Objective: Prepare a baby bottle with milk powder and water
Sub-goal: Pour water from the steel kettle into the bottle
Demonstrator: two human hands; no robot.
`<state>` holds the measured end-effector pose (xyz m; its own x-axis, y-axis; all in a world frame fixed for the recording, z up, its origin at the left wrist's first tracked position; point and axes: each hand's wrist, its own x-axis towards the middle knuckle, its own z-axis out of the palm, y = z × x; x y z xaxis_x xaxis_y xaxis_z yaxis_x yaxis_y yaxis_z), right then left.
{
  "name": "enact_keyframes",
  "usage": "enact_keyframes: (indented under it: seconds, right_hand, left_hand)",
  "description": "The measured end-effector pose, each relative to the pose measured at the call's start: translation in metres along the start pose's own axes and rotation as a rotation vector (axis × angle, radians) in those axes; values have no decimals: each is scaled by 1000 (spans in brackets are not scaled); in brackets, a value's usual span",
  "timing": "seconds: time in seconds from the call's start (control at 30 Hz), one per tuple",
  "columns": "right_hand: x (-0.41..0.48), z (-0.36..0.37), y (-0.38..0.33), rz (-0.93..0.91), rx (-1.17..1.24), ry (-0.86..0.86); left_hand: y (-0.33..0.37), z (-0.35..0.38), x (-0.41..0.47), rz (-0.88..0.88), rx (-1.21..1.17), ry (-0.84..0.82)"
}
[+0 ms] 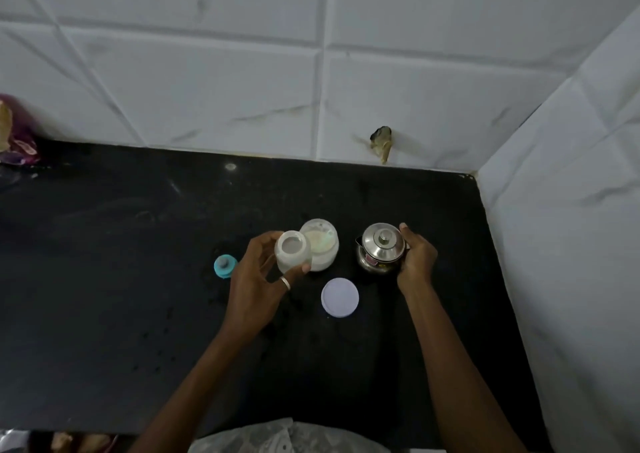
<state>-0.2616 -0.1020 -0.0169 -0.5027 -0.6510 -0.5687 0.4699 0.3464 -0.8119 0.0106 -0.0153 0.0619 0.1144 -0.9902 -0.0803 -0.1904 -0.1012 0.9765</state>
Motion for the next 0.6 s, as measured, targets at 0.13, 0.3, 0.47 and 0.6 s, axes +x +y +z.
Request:
enact_keyframes:
  seconds: [0.13,0.3,0.47,0.6]
  right_hand:
    - [4,-4,8,11,11,9]
    - [5,-10,12,-2,5,-8]
    - [5,-19,12,-29,-73,-31]
    - [-3,-27,12,-86,-176,-42]
  left_hand:
    - [-4,0,-1,-9,12,1]
    - [-7,-2,-3,-18,8,8]
    - [-6,-3,-7,-8,1,6]
    - [-4,-5,-12,5,-10,4]
